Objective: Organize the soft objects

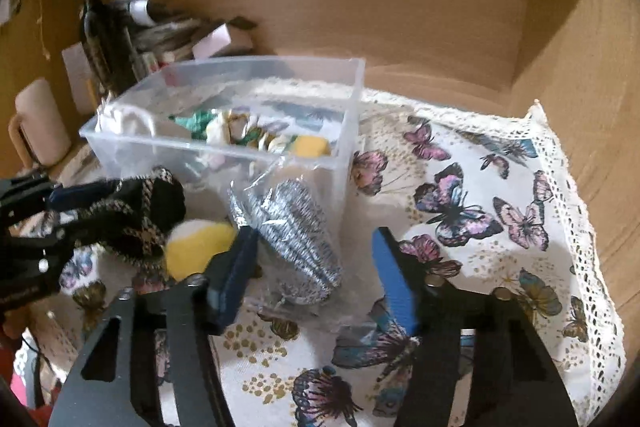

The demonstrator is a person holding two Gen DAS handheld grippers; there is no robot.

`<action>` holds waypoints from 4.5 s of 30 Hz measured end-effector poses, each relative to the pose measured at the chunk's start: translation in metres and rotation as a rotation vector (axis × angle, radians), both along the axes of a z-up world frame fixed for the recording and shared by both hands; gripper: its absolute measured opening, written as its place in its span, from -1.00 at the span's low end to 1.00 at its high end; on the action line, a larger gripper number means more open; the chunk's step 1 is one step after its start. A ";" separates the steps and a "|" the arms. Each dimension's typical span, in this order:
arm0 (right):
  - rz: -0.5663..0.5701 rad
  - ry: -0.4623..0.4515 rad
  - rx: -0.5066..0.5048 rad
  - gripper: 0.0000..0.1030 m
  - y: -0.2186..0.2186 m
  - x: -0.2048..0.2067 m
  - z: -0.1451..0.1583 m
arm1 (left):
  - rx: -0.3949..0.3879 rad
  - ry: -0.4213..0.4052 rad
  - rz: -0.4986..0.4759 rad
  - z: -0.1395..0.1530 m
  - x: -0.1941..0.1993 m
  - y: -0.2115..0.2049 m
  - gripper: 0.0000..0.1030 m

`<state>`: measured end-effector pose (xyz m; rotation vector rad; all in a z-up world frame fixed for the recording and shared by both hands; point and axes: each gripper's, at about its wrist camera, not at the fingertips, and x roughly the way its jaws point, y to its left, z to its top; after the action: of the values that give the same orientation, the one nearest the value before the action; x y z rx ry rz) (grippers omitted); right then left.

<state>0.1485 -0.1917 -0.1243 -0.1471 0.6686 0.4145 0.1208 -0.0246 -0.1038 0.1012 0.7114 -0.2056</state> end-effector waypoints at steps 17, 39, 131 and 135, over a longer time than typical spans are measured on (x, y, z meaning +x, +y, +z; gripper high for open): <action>0.028 0.009 0.048 -0.61 -0.012 -0.017 0.004 | 0.043 -0.047 0.054 0.015 -0.012 0.007 -0.29; 0.030 -0.209 0.143 -0.69 -0.021 -0.033 0.079 | -0.042 -0.164 0.062 0.077 -0.009 0.020 -0.88; 0.218 0.099 0.037 0.08 0.027 0.006 -0.005 | -0.016 -0.046 0.155 0.061 0.064 0.053 -0.23; 0.239 0.093 0.025 -0.20 0.030 0.004 -0.004 | -0.015 -0.094 0.125 0.070 0.042 0.043 0.12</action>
<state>0.1528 -0.1618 -0.1287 -0.1856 0.7396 0.6621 0.1631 0.0188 -0.0334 0.0517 0.6200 -0.0857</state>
